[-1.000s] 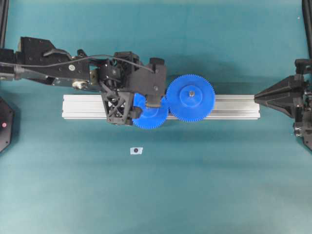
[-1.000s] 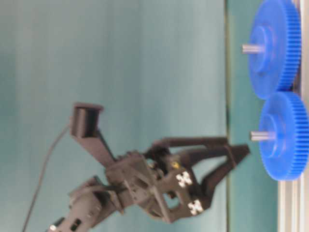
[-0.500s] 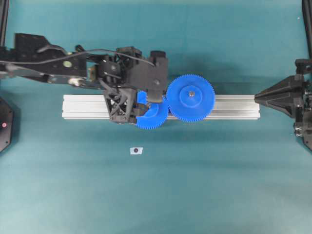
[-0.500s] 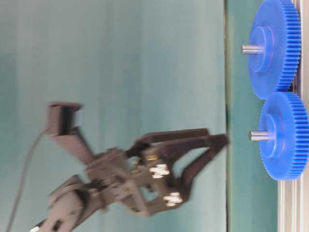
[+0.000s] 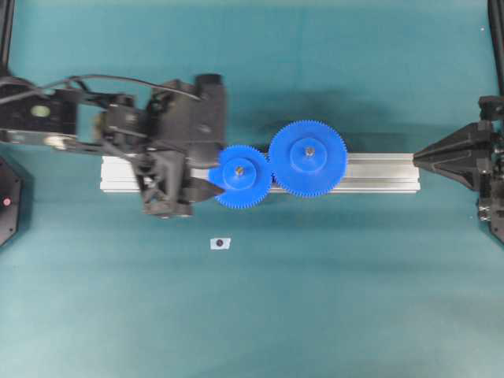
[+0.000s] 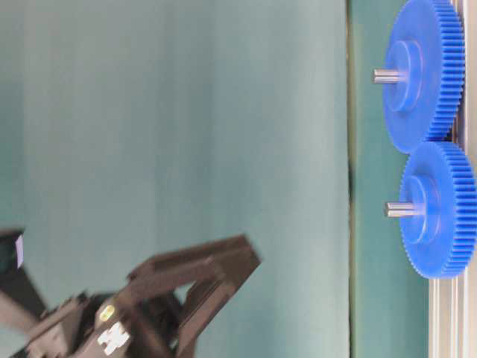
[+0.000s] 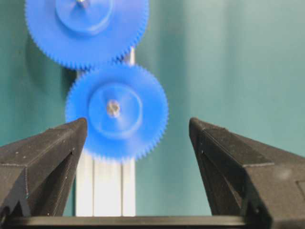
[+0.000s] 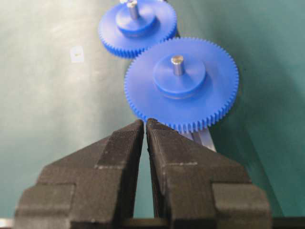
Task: Find the location of the shaft and insert the small gear.
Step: 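Open the left gripper and pull it back away from the gear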
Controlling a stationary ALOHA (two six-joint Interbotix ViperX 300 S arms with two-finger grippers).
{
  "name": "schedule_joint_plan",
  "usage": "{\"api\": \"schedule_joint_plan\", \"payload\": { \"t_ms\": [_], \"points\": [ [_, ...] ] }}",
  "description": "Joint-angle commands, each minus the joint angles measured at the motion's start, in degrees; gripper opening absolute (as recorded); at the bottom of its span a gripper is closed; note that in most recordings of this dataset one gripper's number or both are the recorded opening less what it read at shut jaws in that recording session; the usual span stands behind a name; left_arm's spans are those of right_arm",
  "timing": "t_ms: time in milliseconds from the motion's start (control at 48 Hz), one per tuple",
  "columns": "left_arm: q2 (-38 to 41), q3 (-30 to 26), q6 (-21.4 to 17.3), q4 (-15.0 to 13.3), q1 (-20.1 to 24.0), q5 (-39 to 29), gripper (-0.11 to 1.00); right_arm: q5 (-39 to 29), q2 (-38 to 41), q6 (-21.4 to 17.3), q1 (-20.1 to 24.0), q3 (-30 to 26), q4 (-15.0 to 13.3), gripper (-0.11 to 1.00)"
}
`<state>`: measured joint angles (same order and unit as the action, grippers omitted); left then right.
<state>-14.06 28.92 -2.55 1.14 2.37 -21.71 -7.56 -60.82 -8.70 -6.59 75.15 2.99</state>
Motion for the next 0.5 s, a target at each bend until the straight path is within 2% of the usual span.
{"api": "schedule_joint_plan", "payload": {
  "t_ms": [0,479],
  "points": [
    [-3.1,0.5,0.2,0.1,-0.1,0.9,0.85,0.5,-0.4,-0.4,-0.3,-0.4,-0.1,0.17],
    [-10.4,8.9,0.4,0.1,-0.6,10.3,0.85,-0.2,-2.1,-0.4,-0.2,-0.3,-0.1,0.17]
  ]
}}
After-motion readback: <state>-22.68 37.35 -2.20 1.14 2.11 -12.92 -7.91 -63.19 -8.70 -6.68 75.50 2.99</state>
